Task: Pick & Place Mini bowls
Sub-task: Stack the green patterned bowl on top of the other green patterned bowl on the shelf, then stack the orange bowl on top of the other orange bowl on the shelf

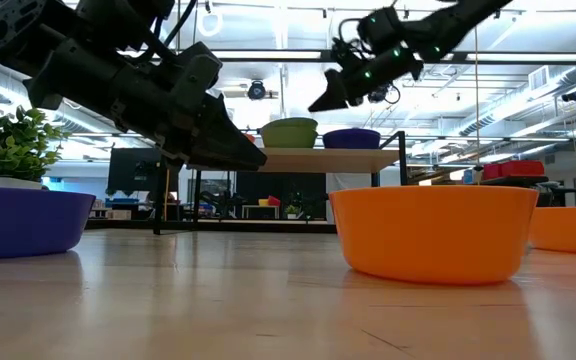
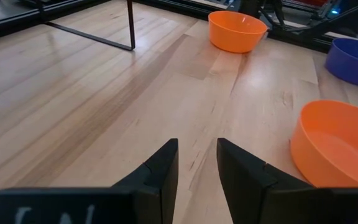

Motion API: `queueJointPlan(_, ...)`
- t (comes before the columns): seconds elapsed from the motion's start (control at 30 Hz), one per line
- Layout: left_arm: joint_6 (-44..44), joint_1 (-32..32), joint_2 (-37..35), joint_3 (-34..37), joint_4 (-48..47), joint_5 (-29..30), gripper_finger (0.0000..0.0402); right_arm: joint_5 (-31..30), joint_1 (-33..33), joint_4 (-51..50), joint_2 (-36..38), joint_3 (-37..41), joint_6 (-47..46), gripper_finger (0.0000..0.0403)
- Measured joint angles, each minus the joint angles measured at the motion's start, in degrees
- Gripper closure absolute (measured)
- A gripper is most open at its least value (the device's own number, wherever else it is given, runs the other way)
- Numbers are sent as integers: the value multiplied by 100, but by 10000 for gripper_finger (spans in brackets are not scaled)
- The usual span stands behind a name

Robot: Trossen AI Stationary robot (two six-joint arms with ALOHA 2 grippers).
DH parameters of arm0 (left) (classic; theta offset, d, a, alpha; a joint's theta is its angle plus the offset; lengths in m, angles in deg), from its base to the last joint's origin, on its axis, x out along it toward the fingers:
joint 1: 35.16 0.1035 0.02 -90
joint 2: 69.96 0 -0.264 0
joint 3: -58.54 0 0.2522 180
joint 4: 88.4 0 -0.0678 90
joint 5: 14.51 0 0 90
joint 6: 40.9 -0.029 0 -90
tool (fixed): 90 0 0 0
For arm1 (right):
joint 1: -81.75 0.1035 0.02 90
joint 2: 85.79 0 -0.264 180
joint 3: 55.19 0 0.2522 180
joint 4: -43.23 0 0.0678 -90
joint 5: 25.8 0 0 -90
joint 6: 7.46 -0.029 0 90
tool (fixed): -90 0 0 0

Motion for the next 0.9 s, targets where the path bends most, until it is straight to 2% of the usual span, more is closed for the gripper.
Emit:
queueJointPlan(0.17,0,0,0,0,-1,2,287,611,-119,77,0,275,-139,401)
queueJointPlan(0.6,4,2,0,0,1,20,287,618,-121,24,55,299,44,401)
queueJointPlan(0.73,2,2,0,0,1,22,287,534,-27,-42,379,301,66,401)
queueJointPlan(0.9,0,2,0,-2,1,22,287,537,480,-915,1079,301,267,401)
